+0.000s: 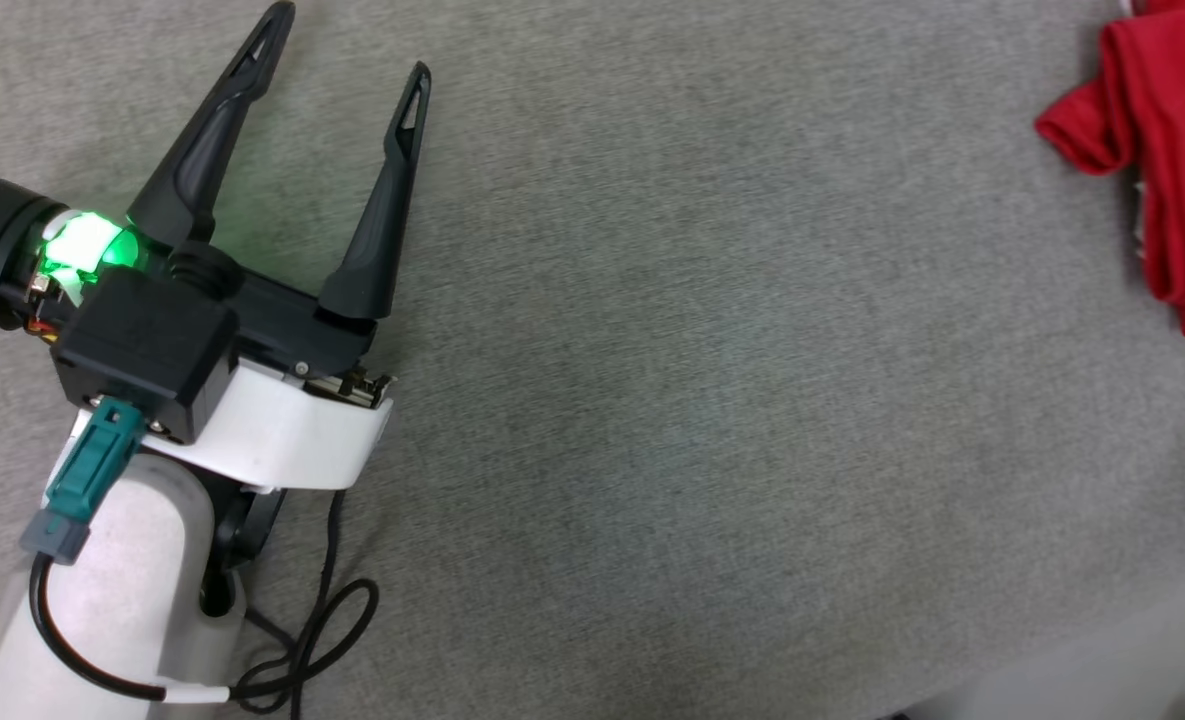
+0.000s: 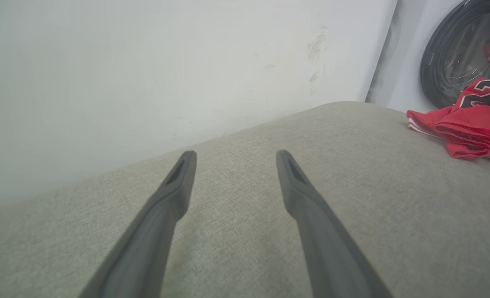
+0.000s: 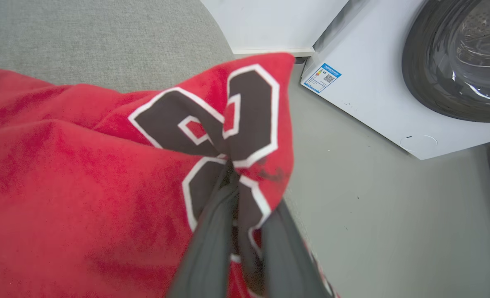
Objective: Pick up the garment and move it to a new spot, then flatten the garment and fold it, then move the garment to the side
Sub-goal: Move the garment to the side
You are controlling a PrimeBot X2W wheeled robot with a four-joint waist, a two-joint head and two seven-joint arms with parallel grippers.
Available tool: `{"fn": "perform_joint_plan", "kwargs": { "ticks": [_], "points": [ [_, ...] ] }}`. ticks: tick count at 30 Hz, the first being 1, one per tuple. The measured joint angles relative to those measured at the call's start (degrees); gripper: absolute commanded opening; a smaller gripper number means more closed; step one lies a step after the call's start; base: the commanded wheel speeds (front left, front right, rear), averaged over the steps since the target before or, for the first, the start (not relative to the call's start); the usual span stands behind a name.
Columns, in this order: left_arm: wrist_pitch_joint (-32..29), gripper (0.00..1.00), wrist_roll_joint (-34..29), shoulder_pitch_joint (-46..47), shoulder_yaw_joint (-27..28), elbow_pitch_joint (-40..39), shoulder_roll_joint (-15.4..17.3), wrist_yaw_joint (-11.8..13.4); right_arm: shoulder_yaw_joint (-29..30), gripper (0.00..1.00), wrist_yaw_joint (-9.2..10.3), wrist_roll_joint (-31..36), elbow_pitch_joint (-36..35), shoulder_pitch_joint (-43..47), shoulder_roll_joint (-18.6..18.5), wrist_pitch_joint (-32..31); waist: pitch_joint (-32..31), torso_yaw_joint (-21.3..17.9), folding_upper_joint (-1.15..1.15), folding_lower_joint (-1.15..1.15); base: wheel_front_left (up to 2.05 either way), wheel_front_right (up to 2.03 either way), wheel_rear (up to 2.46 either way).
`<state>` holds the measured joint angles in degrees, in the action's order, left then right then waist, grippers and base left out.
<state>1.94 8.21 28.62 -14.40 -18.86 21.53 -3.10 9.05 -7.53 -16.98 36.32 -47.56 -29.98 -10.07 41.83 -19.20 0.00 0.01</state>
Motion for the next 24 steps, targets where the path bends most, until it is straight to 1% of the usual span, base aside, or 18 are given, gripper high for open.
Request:
{"fn": "perform_joint_plan", "kwargs": {
  "ticks": [4,7,11,13,18,24],
  "points": [
    [0.4,1.00,0.0,0.1,0.0,0.5,-0.1,0.3,1.8,1.00,0.00,2.9,4.4,-1.8,0.6,5.0,0.1,1.0,0.00,0.00,0.00,0.00,0.00],
    [1.1,1.00,0.2,0.0,0.0,1.3,-0.3,0.6,4.4,1.00,-0.01,5.9,7.5,-2.3,0.6,10.3,-0.7,1.5,0.00,-0.01,0.00,0.00,0.00],
    [2.9,1.00,0.9,-1.3,-0.3,3.6,-0.9,0.9,8.4,1.00,0.00,9.8,10.9,-3.3,-0.3,17.7,-3.0,2.2,0.00,-0.01,0.00,0.00,0.00],
    [4.1,1.00,1.2,-2.3,-0.4,5.0,-1.5,1.2,9.7,1.00,0.00,10.9,12.1,-3.4,-0.5,20.5,-4.7,2.6,0.00,0.00,0.00,0.00,0.00],
    [6.9,1.00,2.7,-6.0,-0.4,8.8,-3.1,2.7,10.0,1.00,0.00,11.9,13.1,-1.6,0.4,23.4,-9.7,4.0,0.00,-0.01,0.00,0.00,0.00],
    [9.3,1.00,4.5,-11.2,-0.6,13.1,-5.4,4.3,8.6,1.00,0.00,10.2,11.0,5.9,3.3,24.7,-16.5,6.0,0.00,-0.02,0.00,0.00,0.00]
  ]
}}
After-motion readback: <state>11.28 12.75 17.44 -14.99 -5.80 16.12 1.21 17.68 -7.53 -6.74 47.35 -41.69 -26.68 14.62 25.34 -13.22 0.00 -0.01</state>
